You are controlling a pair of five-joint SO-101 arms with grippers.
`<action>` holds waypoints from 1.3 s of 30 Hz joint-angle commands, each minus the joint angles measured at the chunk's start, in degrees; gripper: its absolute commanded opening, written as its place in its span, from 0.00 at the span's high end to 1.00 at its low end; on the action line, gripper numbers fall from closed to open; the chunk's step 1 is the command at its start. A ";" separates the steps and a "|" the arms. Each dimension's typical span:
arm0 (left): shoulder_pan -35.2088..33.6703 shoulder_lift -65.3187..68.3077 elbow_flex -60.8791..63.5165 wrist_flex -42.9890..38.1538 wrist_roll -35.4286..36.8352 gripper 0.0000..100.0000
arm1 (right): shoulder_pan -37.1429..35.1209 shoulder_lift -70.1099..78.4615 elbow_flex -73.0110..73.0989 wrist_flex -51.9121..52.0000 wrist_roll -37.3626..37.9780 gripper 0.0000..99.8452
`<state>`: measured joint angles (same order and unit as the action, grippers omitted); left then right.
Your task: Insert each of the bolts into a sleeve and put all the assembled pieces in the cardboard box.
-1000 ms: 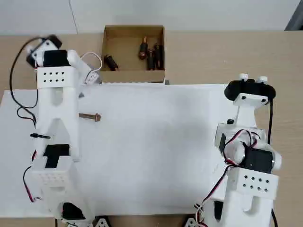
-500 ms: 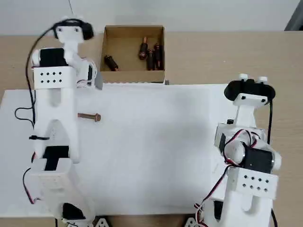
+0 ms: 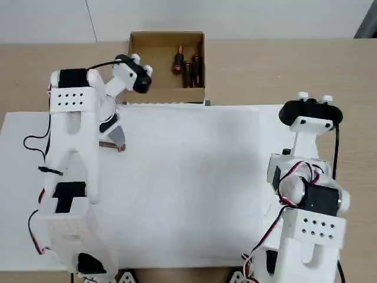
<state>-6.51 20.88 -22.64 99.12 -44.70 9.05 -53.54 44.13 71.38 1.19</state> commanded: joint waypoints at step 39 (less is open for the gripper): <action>-2.81 9.76 -0.04 -8.79 -27.87 0.83 | 0.13 -0.66 -0.35 -1.36 0.09 0.99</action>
<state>-9.58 31.08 -22.37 89.54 -72.13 9.05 -53.54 44.13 71.38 1.19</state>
